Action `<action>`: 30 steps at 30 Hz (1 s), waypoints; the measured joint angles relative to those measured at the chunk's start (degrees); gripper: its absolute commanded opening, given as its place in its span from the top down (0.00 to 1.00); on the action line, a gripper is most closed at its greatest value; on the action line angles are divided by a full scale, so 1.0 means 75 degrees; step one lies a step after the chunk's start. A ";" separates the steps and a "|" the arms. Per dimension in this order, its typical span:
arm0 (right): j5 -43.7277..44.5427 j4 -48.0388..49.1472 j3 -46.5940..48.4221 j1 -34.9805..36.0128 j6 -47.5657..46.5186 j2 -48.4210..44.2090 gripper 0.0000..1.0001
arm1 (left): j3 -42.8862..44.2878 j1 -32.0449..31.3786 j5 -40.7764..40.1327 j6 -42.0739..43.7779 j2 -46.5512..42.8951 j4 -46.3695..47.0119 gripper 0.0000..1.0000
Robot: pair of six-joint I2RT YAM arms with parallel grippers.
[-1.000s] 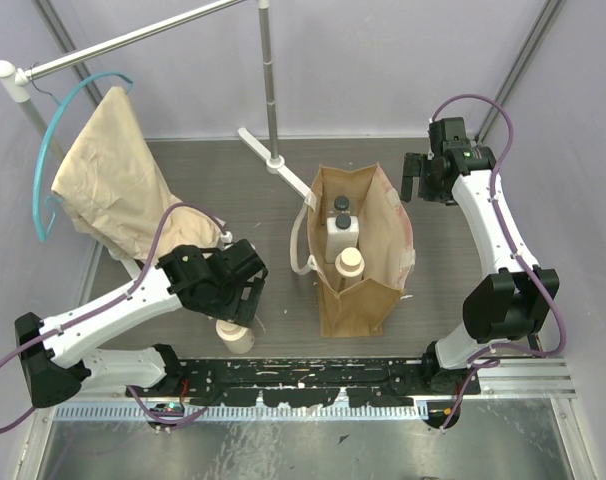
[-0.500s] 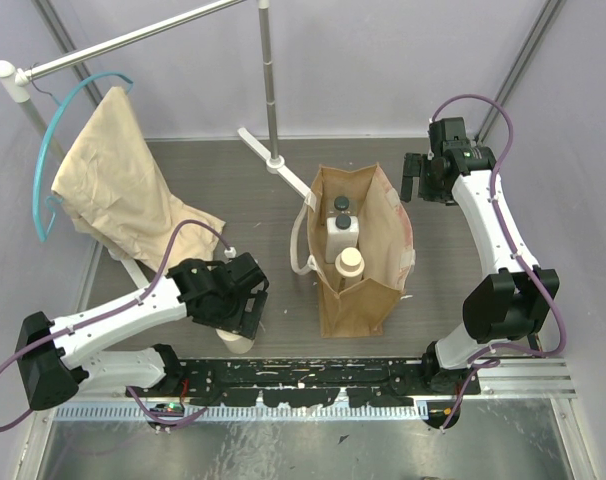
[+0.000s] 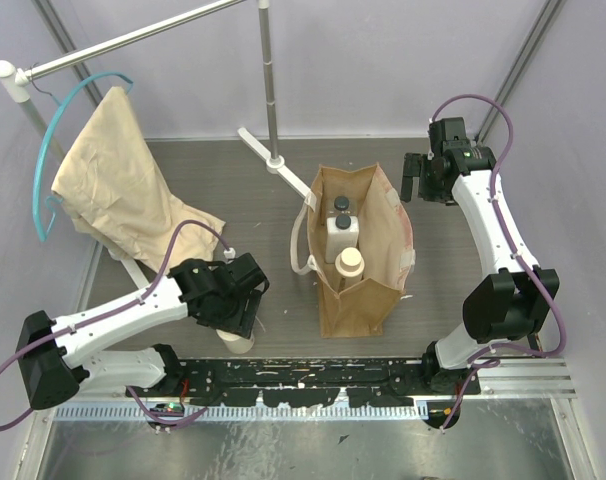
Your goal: Place the personal care products into the canvas bag
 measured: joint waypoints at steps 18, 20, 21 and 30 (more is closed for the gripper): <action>-0.0006 0.0006 -0.0041 0.0000 -0.0003 -0.0017 0.00 | 0.0146 0.0006 0.0058 0.0146 0.0245 -0.0073 0.33; -0.0006 0.0006 -0.0044 0.0000 -0.0006 -0.0017 0.00 | 0.0149 0.0026 0.0064 0.0178 0.0251 -0.0073 0.31; -0.0006 0.0003 -0.0044 0.0000 -0.0006 -0.0017 0.00 | 0.0149 0.0038 0.0076 0.0189 0.0251 -0.0073 0.30; -0.0006 0.0003 -0.0044 0.0000 -0.0003 -0.0017 0.00 | 0.0149 0.0122 0.0157 0.0274 0.0291 -0.0076 0.18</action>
